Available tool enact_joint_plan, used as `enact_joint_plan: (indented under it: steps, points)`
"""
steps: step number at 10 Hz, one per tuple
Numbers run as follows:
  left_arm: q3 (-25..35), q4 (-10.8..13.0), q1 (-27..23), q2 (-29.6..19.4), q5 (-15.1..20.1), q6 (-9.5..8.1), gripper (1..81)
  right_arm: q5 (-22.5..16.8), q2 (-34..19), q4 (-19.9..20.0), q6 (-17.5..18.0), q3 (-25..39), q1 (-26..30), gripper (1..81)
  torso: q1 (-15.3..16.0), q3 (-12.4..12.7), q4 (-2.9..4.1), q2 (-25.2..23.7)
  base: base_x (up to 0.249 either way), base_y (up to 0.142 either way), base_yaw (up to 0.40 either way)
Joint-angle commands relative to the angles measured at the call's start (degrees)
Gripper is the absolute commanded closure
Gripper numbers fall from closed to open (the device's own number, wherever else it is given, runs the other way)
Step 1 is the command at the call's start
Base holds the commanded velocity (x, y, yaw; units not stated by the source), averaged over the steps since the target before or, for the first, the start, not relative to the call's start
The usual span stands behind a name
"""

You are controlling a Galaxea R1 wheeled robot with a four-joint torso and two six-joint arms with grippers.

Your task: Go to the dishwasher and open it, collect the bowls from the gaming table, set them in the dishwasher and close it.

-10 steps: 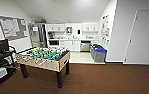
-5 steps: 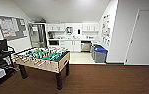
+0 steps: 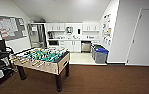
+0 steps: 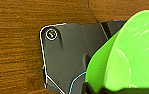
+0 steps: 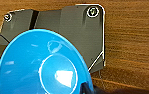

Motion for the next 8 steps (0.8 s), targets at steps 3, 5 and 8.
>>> enact_joint_plan:
  steps: [3, 5, 8]
  points:
    - [0.27, -0.03, -3.39, -1.00, 1.79, 0.20, 81.1, -2.02, -0.70, -0.52, -0.18, -0.38, 2.56, 81.1, 0.00, 0.02, 0.00, 0.00, 0.134, 0.000, 0.000]
    - [0.36, 0.06, -3.39, -1.00, 1.79, 0.11, 81.1, -2.02, -0.70, -0.52, -0.18, -0.38, 2.57, 81.1, 0.02, 0.02, 0.00, 0.00, 0.134, 0.000, 0.000]
    - [0.27, 0.06, -3.39, -0.92, 1.80, 0.11, 81.1, -2.02, -0.70, -0.52, -0.18, -0.38, 2.65, 81.1, 0.02, 0.02, 0.00, 0.00, 0.134, 0.000, 0.000]
